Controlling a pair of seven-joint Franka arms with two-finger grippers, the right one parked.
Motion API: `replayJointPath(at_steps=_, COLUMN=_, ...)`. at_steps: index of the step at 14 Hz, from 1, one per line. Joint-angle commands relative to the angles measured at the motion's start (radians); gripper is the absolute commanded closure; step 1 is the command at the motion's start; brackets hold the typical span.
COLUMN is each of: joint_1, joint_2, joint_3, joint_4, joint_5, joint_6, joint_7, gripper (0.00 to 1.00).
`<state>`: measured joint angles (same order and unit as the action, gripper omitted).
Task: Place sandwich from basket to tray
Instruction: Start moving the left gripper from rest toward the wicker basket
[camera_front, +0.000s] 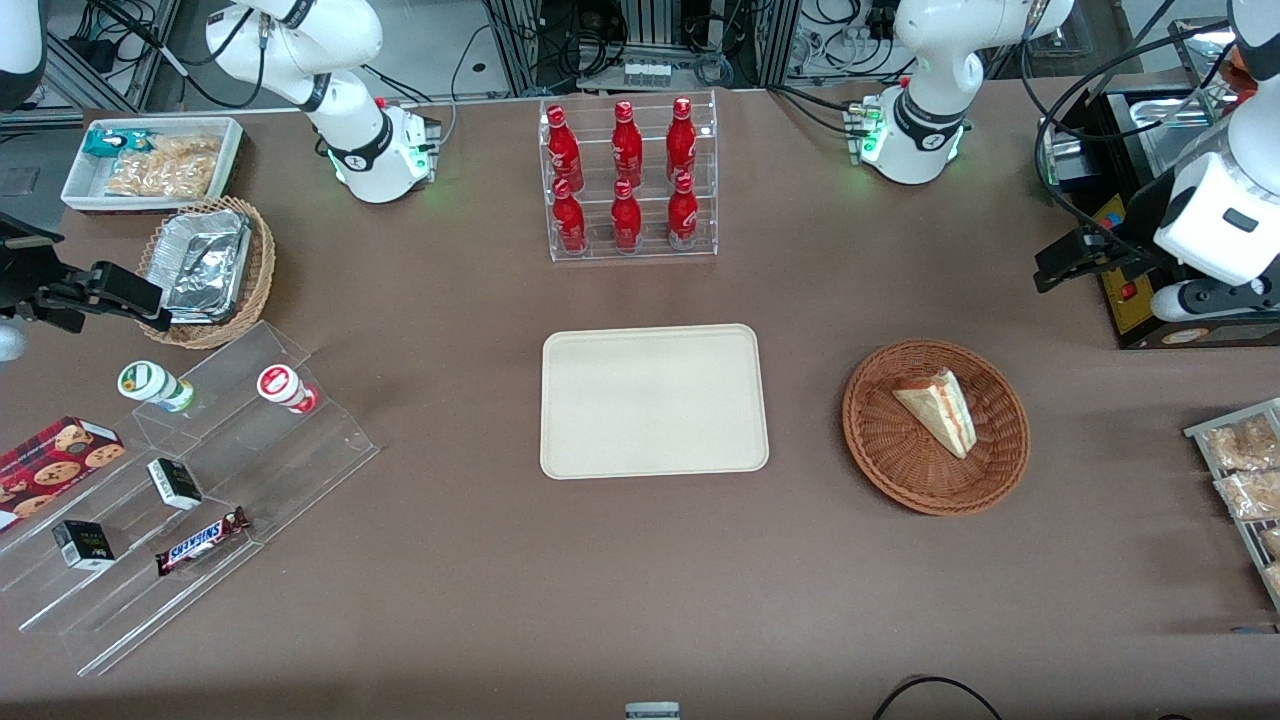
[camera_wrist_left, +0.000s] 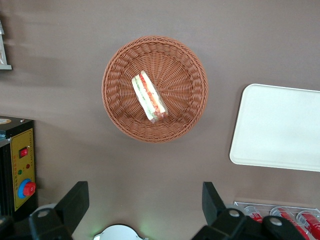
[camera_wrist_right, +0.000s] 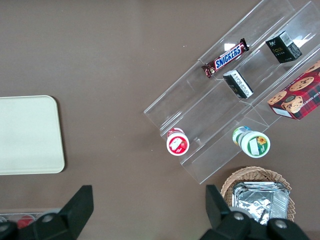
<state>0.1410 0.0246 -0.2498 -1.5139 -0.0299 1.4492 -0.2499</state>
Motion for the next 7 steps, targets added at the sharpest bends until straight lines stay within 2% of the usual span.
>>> replayJointPath(at_steps=1, joint_1=0.002, joint_2=-0.012, joint_3=-0.006, joint_4=-0.002, joint_5=0.010, joint_6=0.000, joint_7=0.011, gripper=0.00)
replayJointPath(at_steps=5, joint_1=0.000, joint_2=-0.011, joint_3=-0.006, joint_4=-0.012, joint_5=0.018, joint_6=0.000, joint_7=0.008, gripper=0.00)
replayJointPath(at_steps=7, joint_1=0.000, joint_2=-0.017, joint_3=-0.006, joint_4=-0.049, joint_5=0.054, joint_6=0.008, joint_7=0.008, gripper=0.00)
